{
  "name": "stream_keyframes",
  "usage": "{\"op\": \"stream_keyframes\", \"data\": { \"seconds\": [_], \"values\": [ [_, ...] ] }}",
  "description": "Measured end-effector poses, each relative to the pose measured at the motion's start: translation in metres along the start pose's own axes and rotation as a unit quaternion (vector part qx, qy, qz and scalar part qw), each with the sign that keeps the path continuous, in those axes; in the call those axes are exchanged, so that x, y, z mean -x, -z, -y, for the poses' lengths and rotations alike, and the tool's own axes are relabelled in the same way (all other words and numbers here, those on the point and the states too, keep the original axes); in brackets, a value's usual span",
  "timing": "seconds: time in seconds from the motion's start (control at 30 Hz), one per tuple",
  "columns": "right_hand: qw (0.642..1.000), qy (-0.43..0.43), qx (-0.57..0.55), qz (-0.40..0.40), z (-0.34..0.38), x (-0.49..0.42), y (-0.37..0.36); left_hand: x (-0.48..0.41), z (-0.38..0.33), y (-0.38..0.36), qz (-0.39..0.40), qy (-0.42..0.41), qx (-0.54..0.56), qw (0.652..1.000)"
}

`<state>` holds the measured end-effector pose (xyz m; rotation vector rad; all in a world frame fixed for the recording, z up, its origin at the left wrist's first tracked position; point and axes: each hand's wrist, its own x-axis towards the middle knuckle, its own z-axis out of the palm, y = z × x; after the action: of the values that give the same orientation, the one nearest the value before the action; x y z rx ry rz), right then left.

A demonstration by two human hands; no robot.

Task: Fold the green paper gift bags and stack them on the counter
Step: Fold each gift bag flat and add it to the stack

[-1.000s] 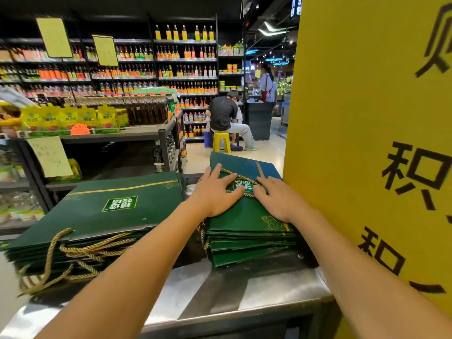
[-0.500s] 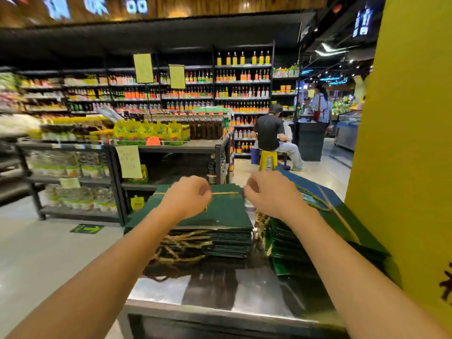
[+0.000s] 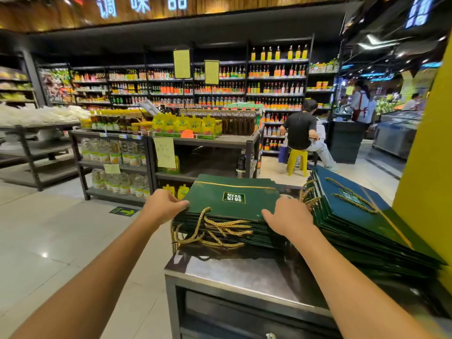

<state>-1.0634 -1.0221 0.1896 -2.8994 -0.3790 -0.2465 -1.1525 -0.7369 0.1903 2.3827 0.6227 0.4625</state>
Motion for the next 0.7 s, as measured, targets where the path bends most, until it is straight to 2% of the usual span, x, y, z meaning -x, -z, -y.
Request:
{"op": "stream_keyframes", "data": {
  "seconds": [0.13,0.33,0.47,0.7],
  "values": [
    [1.0,-0.029,-0.003,0.007,-0.003,0.001,-0.008,0.002,0.002,-0.003,-0.016,0.002,0.052,0.999],
    [0.992,-0.054,-0.1,-0.055,-0.002,0.009,-0.014,0.012,0.001,-0.008,-0.052,0.004,0.158,0.986],
    [0.958,-0.034,-0.27,-0.09,-0.001,0.019,-0.013,0.023,-0.002,-0.004,-0.067,-0.014,0.21,0.975],
    [0.913,0.01,-0.364,-0.185,0.007,0.04,0.012,0.046,-0.001,0.014,-0.101,-0.026,0.297,0.949]
  ]
}}
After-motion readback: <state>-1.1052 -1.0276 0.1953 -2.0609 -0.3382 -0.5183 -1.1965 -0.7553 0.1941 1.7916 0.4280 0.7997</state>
